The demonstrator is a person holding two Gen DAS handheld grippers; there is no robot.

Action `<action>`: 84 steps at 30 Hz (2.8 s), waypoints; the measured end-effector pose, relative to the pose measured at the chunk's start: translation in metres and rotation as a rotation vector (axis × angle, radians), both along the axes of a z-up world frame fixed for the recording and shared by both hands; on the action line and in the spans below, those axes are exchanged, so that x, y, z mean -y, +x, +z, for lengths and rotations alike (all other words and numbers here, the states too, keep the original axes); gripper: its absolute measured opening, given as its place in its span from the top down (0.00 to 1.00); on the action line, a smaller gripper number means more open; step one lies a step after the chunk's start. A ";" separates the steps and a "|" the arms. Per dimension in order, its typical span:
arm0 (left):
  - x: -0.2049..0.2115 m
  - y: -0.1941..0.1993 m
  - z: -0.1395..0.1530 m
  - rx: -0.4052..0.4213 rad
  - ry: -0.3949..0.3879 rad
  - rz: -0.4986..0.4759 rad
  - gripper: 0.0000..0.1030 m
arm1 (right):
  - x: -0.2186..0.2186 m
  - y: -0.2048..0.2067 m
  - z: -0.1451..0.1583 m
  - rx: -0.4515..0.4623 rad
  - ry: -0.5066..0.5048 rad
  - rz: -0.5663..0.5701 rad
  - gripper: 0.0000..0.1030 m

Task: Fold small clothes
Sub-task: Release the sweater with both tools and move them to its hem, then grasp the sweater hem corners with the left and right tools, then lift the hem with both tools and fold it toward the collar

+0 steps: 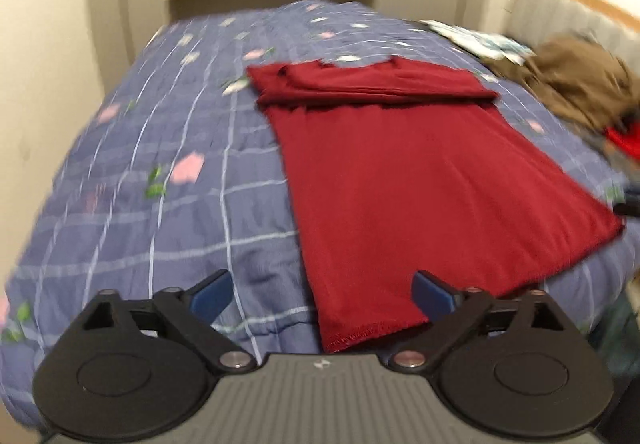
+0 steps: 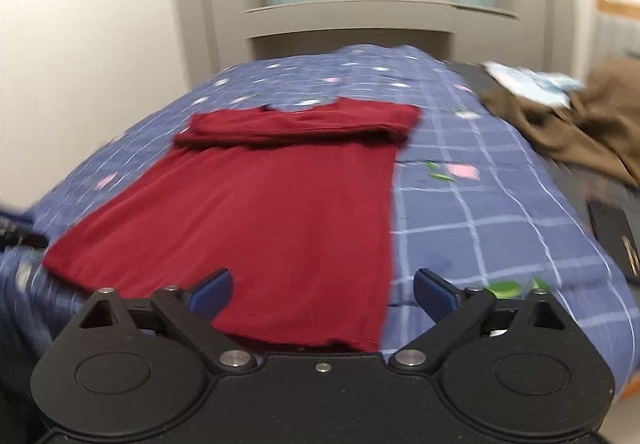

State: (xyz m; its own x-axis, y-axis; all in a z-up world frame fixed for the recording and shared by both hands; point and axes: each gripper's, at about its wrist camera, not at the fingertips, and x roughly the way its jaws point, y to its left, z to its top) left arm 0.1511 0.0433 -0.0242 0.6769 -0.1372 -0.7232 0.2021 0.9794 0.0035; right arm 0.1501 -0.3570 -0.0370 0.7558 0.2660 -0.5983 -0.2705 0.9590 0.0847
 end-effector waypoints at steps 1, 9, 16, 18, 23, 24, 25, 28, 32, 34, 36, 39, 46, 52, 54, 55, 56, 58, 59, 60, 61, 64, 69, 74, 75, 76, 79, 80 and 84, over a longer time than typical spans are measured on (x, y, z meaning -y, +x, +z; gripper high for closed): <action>0.005 -0.003 0.000 0.015 0.037 -0.031 0.01 | -0.004 -0.001 0.000 0.004 -0.022 0.032 0.04; 0.042 -0.031 -0.019 0.094 0.316 -0.198 0.01 | -0.022 -0.010 -0.011 -0.008 -0.175 0.138 0.03; 0.057 -0.037 -0.035 0.143 0.461 -0.262 0.01 | -0.032 -0.022 -0.031 0.018 -0.383 0.189 0.03; 0.062 -0.038 -0.041 0.159 0.521 -0.291 0.01 | -0.035 -0.023 -0.033 0.041 -0.409 0.189 0.01; 0.070 -0.040 -0.050 0.195 0.617 -0.318 0.01 | -0.038 -0.020 -0.038 0.073 -0.437 0.166 0.01; 0.069 -0.038 -0.051 0.193 0.614 -0.316 0.01 | -0.039 -0.018 -0.039 0.079 -0.438 0.162 0.01; 0.068 -0.038 -0.050 0.192 0.611 -0.311 0.01 | -0.040 -0.017 -0.039 0.087 -0.442 0.159 0.01; 0.067 -0.037 -0.051 0.198 0.619 -0.317 0.01 | -0.045 -0.017 -0.041 0.118 -0.467 0.161 0.01; 0.067 -0.039 -0.054 0.206 0.640 -0.348 0.02 | -0.048 -0.020 -0.042 0.144 -0.481 0.177 0.06; 0.066 -0.038 -0.054 0.207 0.641 -0.359 0.04 | -0.048 -0.022 -0.042 0.147 -0.478 0.193 0.09; 0.066 -0.038 -0.055 0.205 0.639 -0.365 0.04 | -0.049 -0.023 -0.044 0.151 -0.482 0.198 0.13; 0.066 -0.037 -0.055 0.207 0.633 -0.371 0.09 | -0.051 -0.024 -0.044 0.154 -0.478 0.208 0.19; 0.064 -0.038 -0.053 0.208 0.610 -0.401 0.33 | -0.058 -0.031 -0.044 0.170 -0.506 0.273 0.38; 0.063 -0.041 -0.053 0.217 0.597 -0.436 0.67 | -0.062 -0.035 -0.047 0.170 -0.518 0.313 0.56; 0.063 -0.041 -0.052 0.224 0.594 -0.440 0.77 | -0.062 -0.036 -0.046 0.165 -0.513 0.324 0.67; 0.063 -0.041 -0.052 0.227 0.593 -0.441 0.81 | -0.062 -0.036 -0.046 0.161 -0.506 0.335 0.69; 0.063 -0.040 -0.051 0.225 0.591 -0.445 0.84 | -0.062 -0.036 -0.046 0.158 -0.504 0.341 0.72; 0.061 -0.039 -0.050 0.223 0.590 -0.447 0.88 | -0.062 -0.036 -0.046 0.154 -0.504 0.348 0.74; 0.061 -0.038 -0.050 0.221 0.588 -0.450 0.89 | -0.062 -0.036 -0.047 0.154 -0.503 0.349 0.75; 0.060 -0.038 -0.050 0.219 0.587 -0.451 0.90 | -0.062 -0.036 -0.046 0.152 -0.502 0.349 0.77; 0.060 -0.038 -0.050 0.216 0.585 -0.452 0.92 | -0.062 -0.035 -0.046 0.152 -0.500 0.348 0.78; 0.059 -0.037 -0.047 0.217 0.572 -0.445 0.95 | -0.063 -0.035 -0.046 0.151 -0.494 0.346 0.82; 0.059 -0.034 -0.041 0.227 0.559 -0.446 0.96 | -0.061 -0.032 -0.042 0.161 -0.483 0.333 0.88; 0.059 -0.028 -0.035 0.247 0.573 -0.448 0.96 | -0.060 -0.024 -0.033 0.178 -0.468 0.313 0.90; 0.060 -0.027 -0.033 0.252 0.577 -0.447 0.96 | -0.059 -0.024 -0.031 0.183 -0.464 0.308 0.90; 0.059 -0.025 -0.031 0.261 0.581 -0.447 0.96 | -0.059 -0.022 -0.029 0.191 -0.463 0.303 0.90; 0.057 -0.018 -0.021 0.303 0.590 -0.449 0.96 | -0.059 -0.014 -0.020 0.221 -0.460 0.291 0.91; 0.057 -0.015 -0.018 0.317 0.598 -0.451 0.96 | -0.058 -0.011 -0.017 0.231 -0.460 0.287 0.91; 0.058 0.001 -0.004 0.372 0.621 -0.457 0.96 | -0.059 0.007 -0.004 0.284 -0.495 0.285 0.92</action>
State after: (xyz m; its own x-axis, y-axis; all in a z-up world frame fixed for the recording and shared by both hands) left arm 0.1524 -0.0143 -0.0278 0.8600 -0.1072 -0.4989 0.4559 0.6007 0.6568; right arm 0.1573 -0.2980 -0.0407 0.8430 0.2239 -0.4891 -0.4681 0.7532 -0.4621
